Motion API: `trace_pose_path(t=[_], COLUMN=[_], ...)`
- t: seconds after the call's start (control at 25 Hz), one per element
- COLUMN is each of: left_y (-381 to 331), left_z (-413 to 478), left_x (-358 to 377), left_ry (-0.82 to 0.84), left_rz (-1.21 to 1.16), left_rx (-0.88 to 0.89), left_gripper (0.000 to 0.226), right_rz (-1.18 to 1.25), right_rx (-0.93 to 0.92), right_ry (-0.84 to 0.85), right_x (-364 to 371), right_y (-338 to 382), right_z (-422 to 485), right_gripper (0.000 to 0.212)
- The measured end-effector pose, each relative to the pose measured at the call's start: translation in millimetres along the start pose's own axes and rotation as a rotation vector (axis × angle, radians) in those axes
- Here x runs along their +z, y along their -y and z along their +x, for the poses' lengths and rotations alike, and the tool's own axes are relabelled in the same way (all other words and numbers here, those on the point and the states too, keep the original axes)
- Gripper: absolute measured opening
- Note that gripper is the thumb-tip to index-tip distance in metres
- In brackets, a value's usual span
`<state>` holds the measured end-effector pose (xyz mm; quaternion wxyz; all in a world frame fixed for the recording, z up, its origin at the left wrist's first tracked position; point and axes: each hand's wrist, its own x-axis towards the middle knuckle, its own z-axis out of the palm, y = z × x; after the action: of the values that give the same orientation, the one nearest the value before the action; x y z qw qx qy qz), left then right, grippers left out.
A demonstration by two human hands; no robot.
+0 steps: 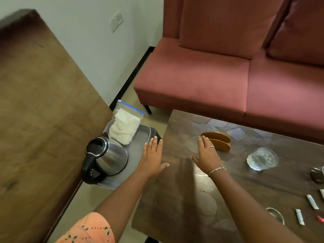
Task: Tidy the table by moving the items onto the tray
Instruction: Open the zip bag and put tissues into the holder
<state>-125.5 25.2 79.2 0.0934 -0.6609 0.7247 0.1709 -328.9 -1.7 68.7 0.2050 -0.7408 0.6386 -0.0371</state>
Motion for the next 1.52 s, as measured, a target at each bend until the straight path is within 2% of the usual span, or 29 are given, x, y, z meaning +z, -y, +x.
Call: trace_pose_path(t=[0.08,0.16,0.32,0.48,0.56,0.72,1.0,1.16,1.24,1.32,1.4,1.52], left_y=[23,46,81,113,128,154,168,173,174,175,175,172], left_z=[-1,2,16,33,43,55,52,43,37,33,30,24], left_x=[-1,-2,-8,-31,-38,-35,-34,-34,-34,-34,-38,-49], left_ry=[0.011,0.014,-0.114,-0.162,-0.163,-0.131,-0.090,-0.152,-0.171,-0.193,-0.245,-0.440], left_rz=[-0.021,-0.172,-0.863,-1.332,-1.479,-1.604,-1.688,-1.743,-1.750,-1.735,-1.721,-1.668], left_rx=[-0.041,-0.107,-0.323,-0.456,-0.482,-0.519,-0.504,-0.513,-0.518,-0.514,-0.506,-0.481], left_gripper=[0.091,0.091,0.080,0.068,0.066,0.064,0.056,0.051,0.051,0.051,0.049,0.043], right_rz=[0.054,0.103,0.183,0.325,0.456,0.737,0.964,1.112,1.043,0.929,0.916,0.971], right_rx=[0.006,-0.015,-0.034,0.001,0.075,0.252,0.481,0.579,0.557,0.471,0.330,0.121], right_ry=[0.033,0.062,0.136,0.224,0.254,0.296,0.260,0.188,0.151,0.118,0.069,0.023], right_x=[5,13,27,49,60,81,112,117,117,115,109,84], right_y=[22,43,84,118,131,151,182,193,201,210,220,231], right_z=[12,29,66,109,135,183,246,257,256,251,240,207], right_gripper=[0.078,0.076,0.071,0.070,0.070,0.070,0.064,0.035,0.009,0.026,0.022,0.016])
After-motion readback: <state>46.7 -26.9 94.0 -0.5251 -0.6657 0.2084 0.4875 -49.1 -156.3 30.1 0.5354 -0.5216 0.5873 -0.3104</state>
